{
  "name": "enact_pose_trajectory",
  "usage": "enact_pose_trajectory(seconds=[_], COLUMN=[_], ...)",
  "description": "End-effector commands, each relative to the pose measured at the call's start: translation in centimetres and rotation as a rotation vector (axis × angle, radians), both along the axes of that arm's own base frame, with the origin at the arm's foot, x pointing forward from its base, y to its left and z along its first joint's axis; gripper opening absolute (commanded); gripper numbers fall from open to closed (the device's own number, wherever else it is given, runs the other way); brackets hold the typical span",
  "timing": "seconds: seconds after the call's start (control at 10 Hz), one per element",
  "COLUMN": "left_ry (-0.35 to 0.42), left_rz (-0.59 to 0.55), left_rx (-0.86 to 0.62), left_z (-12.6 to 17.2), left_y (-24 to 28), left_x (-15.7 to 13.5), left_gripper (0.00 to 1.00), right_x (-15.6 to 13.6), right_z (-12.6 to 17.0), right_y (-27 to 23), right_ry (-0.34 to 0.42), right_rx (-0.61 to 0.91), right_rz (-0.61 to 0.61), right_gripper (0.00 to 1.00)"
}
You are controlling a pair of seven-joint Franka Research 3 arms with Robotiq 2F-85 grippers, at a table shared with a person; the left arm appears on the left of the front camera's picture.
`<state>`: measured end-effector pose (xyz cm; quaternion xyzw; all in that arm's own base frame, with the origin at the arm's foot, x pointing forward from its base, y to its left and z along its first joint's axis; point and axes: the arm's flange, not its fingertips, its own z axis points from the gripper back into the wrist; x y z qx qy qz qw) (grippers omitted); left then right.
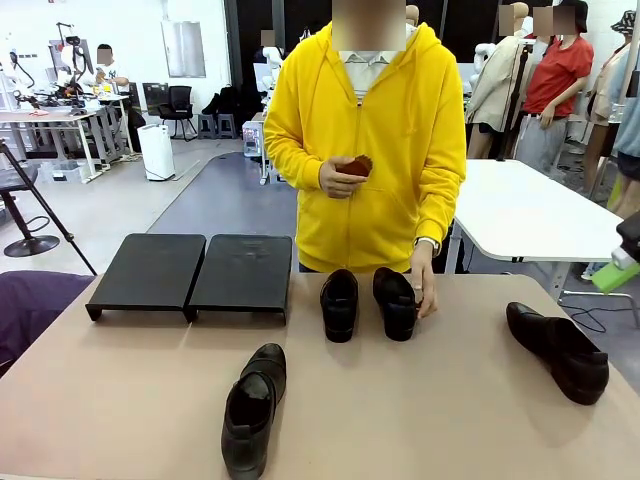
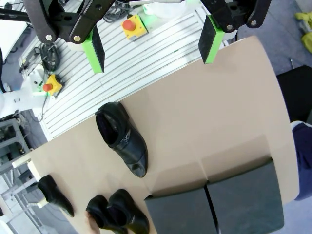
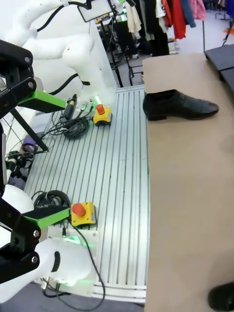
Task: Organize the shoes by placing them on the stand.
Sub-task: Pick up one Shoe and place it in the middle of the table, then place the Shoe from the middle of the table onto the Shoes Stand.
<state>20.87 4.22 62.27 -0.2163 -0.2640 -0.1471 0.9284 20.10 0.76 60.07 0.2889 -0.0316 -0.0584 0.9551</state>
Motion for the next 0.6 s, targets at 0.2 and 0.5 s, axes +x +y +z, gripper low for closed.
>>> enact_pose_trajectory(seconds=[0.2,0.5], left_ry=[-0.003,-0.003], left_rz=[-0.014,-0.014], left_rx=[-0.011,-0.011], left_z=[0.07,0.07], left_y=[0.01,0.01], left_x=[-0.09,-0.09], left_gripper=[1.0,1.0], right_x=[0.59,0.59], right_z=[0.31,0.31], right_y=[0.18,0.18], right_ry=[0.006,0.006], right_rx=[0.023,0.023], right_rz=[0.035,0.035], right_gripper=[1.0,1.0])
